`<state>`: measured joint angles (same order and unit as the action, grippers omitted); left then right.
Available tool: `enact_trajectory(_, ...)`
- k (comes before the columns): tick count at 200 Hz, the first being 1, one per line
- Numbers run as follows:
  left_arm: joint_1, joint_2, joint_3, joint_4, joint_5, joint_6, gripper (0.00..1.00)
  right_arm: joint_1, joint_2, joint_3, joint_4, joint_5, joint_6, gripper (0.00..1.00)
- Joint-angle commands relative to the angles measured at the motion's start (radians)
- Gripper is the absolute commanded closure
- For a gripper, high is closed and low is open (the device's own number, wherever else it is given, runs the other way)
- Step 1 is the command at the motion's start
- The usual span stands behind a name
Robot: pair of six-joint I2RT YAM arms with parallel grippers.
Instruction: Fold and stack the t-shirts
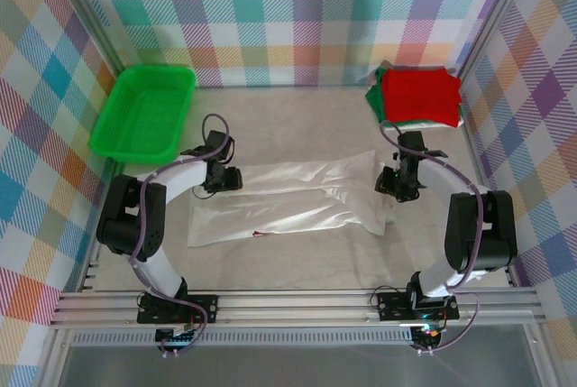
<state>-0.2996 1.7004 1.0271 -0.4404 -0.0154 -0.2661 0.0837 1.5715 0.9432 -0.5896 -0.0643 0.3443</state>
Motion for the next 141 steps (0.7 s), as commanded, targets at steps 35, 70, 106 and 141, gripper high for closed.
enact_trajectory(35, -0.056, -0.117, -0.026, 0.013, 0.077, 0.031, 0.46, 0.010, 0.040, -0.027, 0.099, -0.131, -0.006, 0.69)
enact_trajectory(70, -0.057, -0.101, -0.014, 0.008, 0.065, 0.025, 0.46, 0.009, 0.034, -0.033, 0.105, -0.127, -0.009, 0.92)
enact_trajectory(106, -0.058, -0.100, -0.011, 0.003, 0.063, 0.019, 0.46, 0.011, -0.048, -0.023, 0.036, -0.104, -0.004, 0.93)
enact_trajectory(141, -0.058, -0.109, -0.018, 0.000, 0.039, 0.016, 0.46, 0.040, -0.146, -0.026, -0.021, -0.139, -0.037, 0.96)
